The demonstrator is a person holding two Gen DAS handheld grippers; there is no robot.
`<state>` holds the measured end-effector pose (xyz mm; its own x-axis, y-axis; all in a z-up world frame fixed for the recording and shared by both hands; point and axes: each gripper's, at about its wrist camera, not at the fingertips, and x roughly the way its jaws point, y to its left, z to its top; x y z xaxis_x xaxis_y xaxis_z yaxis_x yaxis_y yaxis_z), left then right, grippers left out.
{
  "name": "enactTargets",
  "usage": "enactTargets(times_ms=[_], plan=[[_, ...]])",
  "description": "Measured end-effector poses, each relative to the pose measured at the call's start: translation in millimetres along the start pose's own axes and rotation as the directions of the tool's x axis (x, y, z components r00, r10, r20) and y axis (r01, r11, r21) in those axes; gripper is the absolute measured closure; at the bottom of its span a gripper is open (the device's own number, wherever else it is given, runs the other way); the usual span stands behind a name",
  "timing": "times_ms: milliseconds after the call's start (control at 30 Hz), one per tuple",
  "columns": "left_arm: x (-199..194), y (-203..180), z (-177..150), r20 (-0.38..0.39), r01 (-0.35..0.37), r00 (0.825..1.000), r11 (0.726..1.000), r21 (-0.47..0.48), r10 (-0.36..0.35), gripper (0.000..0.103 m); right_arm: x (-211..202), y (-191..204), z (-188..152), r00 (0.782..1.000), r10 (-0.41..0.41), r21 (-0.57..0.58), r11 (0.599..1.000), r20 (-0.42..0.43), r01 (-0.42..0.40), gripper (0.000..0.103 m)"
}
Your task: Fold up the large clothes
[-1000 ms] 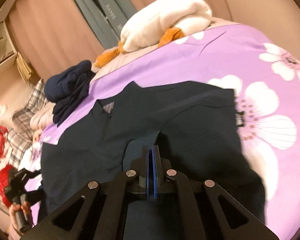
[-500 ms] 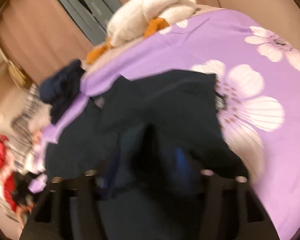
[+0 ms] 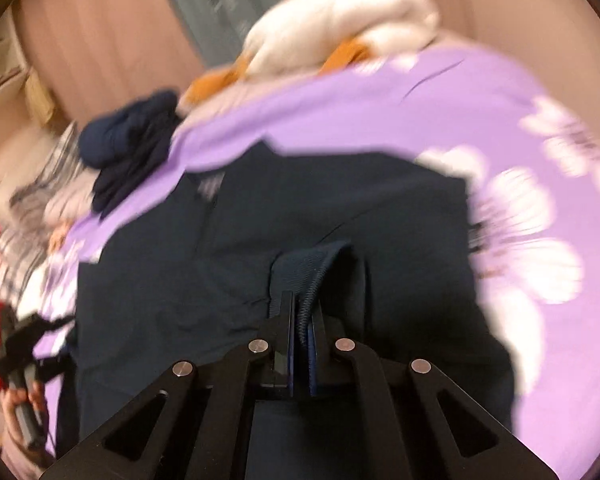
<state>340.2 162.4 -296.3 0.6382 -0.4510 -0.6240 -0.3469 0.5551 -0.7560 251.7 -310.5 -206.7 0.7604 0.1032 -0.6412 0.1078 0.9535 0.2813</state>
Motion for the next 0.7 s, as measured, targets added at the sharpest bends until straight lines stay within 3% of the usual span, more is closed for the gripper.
enactTargets(times_ms=[67, 233, 367, 467, 567, 667, 700], plan=[[2, -1, -1, 0.0, -0.01, 1.0, 1.0, 0.008, 0.01, 0.056, -18, -4, -7, 0.998, -0.045, -0.009, 0.999, 0.044, 0.046, 0.098], [-3, -3, 0, -0.034, -0.028, 0.999, 0.999, 0.02, 0.029, 0.054, 18, -17, -21, 0.989, -0.126, -0.091, 0.989, -0.081, 0.119, 0.095], [-33, 2, -3, -0.035, -0.079, 0.996, 0.994, 0.075, 0.082, 0.054, 5, -31, -15, 0.991, -0.111, 0.007, 0.994, -0.07, 0.112, 0.063], [-55, 2, -4, 0.005, -0.138, 0.99, 0.98, 0.145, 0.139, 0.054, -14, -24, -14, 0.986, -0.167, -0.01, 0.986, -0.012, 0.167, 0.06], [-65, -14, -6, 0.038, -0.164, 0.986, 0.96, 0.226, 0.159, 0.054, -28, -9, -10, 0.98, -0.196, -0.068, 0.978, 0.04, 0.198, 0.06], [-56, -47, -18, 0.024, -0.137, 0.99, 0.92, 0.368, 0.138, 0.054, -25, 18, -4, 0.994, -0.106, -0.148, 0.983, 0.027, 0.109, 0.06], [-48, -61, -27, 0.016, -0.133, 0.99, 0.892, 0.433, 0.14, 0.054, -23, 27, -5, 0.995, -0.095, -0.174, 0.98, 0.022, 0.097, 0.06]])
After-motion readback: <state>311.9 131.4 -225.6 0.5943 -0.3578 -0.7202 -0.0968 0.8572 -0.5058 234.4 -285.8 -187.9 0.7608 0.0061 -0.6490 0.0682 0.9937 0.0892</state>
